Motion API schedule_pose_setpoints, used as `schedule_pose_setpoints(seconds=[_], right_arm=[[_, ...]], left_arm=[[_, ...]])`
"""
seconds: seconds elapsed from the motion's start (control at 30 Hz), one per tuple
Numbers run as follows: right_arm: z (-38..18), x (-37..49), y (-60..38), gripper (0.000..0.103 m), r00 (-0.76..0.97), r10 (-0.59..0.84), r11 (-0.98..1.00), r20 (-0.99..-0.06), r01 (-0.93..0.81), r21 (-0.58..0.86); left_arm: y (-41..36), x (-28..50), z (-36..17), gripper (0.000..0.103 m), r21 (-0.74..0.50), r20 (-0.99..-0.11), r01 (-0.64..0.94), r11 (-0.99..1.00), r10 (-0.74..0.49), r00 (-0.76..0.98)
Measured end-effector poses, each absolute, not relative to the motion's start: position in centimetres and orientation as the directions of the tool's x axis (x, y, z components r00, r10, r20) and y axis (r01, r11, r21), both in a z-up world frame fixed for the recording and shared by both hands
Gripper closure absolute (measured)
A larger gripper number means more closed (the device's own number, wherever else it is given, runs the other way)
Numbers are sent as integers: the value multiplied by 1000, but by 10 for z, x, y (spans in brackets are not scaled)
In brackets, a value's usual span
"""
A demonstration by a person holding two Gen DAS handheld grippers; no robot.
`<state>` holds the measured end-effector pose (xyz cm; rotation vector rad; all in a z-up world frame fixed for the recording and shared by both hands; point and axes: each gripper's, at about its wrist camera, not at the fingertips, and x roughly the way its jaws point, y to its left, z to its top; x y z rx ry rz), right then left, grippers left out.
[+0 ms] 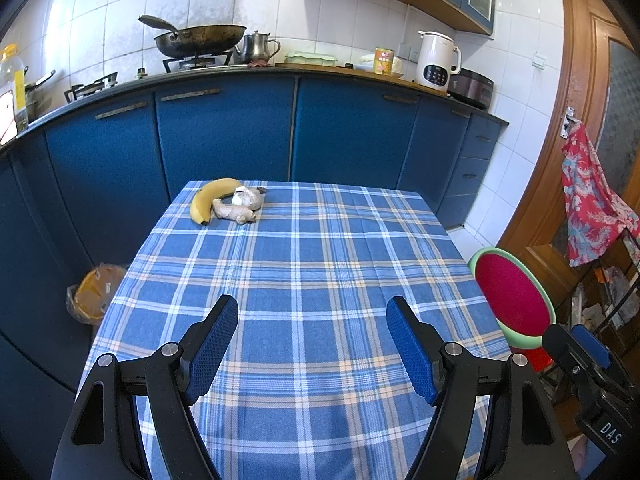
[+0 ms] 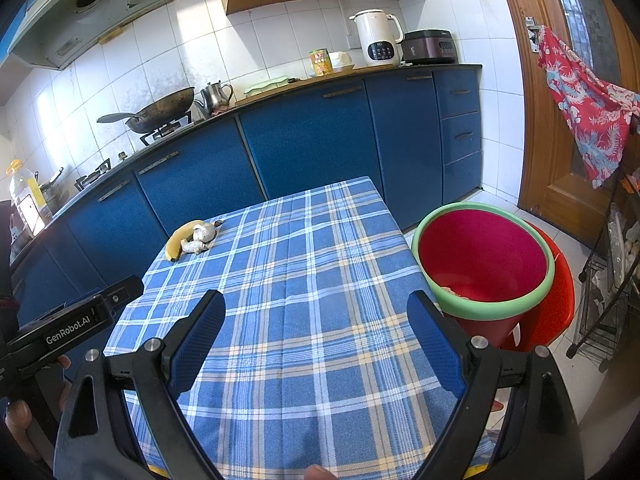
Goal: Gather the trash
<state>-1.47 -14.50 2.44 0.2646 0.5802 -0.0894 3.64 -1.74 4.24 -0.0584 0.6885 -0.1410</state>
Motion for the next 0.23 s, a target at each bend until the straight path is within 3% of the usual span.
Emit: schedule_pose_setpoints(seconds=[0.23], right_arm=[[24, -15, -145, 12, 833, -9, 962, -554, 158, 222]], left_arm=[[-17, 36, 42, 25, -100, -629, 110, 989, -148, 763]])
